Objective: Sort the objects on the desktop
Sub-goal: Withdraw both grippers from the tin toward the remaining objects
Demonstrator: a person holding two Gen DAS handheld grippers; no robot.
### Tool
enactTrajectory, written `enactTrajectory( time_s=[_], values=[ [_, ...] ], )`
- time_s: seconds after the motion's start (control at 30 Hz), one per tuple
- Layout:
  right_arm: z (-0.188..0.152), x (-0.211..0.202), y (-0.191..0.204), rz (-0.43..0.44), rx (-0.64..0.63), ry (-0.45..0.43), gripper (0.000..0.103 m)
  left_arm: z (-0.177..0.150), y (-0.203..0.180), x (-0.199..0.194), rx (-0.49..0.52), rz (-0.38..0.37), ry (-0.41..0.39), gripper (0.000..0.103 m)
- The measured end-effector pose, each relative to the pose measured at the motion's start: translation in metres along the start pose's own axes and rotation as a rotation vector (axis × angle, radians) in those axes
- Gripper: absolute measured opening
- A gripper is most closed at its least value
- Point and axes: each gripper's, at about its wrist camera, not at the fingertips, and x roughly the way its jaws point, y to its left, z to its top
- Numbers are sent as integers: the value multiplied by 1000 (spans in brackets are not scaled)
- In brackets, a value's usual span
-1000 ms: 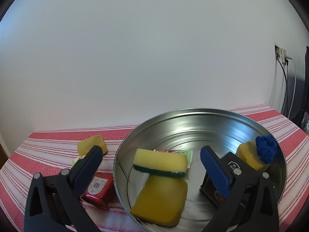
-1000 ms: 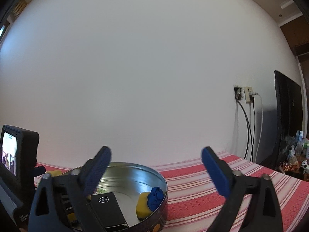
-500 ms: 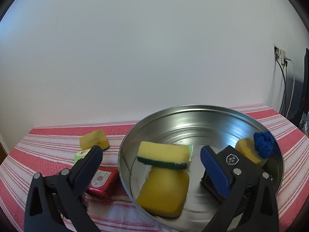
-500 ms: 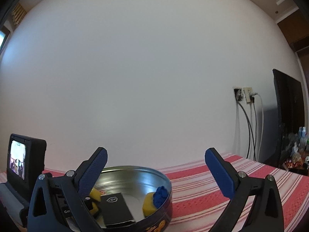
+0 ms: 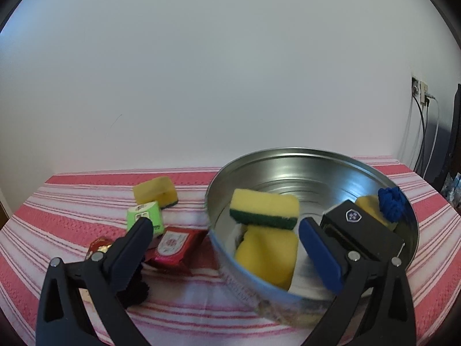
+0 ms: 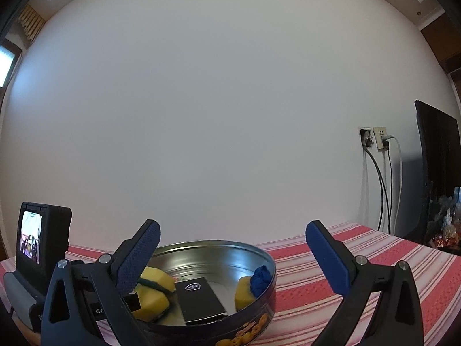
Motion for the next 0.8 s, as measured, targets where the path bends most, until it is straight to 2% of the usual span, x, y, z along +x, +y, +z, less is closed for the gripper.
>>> enactTrajectory(
  time_s=[0.23, 0.43, 0.67, 0.8],
  values=[
    [-2, 2, 1, 26, 20, 23, 102, -4, 18, -13, -1, 15, 7, 102],
    [-6, 7, 10, 83, 35, 69, 102, -7, 41, -19, -19, 43, 13, 102],
    [-17, 6, 37, 165, 38, 117, 102, -10, 75, -23, -41, 118, 18, 102],
    [-23, 6, 57, 206, 24, 144, 102, -10, 90, -20, -57, 128, 24, 102]
  ],
)
